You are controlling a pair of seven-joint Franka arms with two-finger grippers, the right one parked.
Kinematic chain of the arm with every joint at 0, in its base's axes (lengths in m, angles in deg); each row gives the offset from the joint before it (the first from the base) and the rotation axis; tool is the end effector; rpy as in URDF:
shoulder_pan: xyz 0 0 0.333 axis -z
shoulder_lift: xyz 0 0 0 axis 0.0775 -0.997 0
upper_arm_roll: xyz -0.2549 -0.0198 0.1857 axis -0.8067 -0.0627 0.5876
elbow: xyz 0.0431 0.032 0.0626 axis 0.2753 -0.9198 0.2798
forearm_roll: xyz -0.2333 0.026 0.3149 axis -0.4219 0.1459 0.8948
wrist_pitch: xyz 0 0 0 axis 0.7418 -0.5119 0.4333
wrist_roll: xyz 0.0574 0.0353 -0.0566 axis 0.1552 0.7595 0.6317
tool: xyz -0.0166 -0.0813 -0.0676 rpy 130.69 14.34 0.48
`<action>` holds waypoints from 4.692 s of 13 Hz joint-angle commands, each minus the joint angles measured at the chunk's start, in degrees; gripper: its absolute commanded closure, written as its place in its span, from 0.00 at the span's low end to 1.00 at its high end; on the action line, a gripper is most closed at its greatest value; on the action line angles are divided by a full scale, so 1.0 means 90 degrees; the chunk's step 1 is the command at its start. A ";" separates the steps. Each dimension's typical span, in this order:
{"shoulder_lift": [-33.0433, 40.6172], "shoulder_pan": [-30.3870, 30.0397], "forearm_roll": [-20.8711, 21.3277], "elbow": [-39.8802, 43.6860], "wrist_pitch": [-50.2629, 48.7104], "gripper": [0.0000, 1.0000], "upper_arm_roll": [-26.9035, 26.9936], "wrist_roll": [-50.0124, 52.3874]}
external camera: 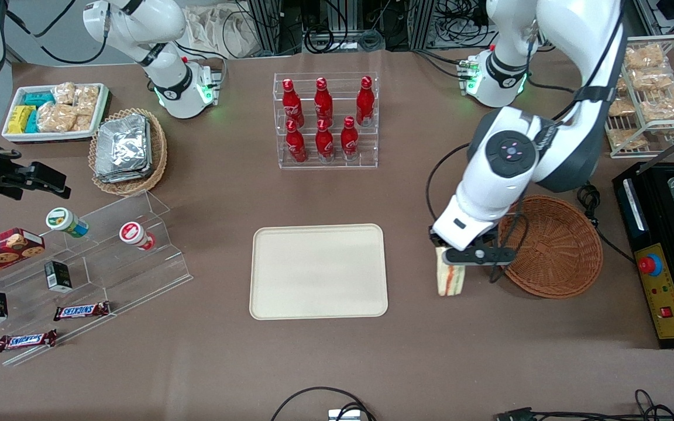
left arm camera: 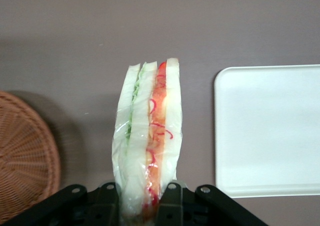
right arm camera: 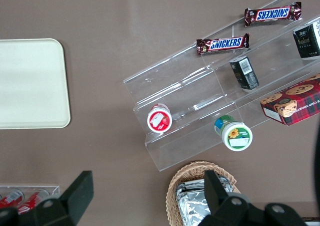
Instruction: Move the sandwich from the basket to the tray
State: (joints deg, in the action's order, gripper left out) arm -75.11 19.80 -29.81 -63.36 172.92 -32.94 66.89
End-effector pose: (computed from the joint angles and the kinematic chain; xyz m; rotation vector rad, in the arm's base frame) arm 0.6011 -0.2952 0.4137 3.1213 -0.0264 0.1625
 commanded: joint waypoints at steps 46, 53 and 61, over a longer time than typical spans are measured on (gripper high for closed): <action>-0.2443 0.1332 0.0981 0.2849 -0.1292 0.00 0.0104 0.2435; -0.1251 0.0795 0.0855 0.2771 -0.2096 0.00 0.0680 0.2347; -0.0479 -0.0279 0.0298 0.2752 -0.3180 0.00 0.0670 0.0376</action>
State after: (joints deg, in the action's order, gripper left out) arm -82.18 19.28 -26.06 -36.82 145.56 -26.43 73.20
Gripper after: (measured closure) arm 0.000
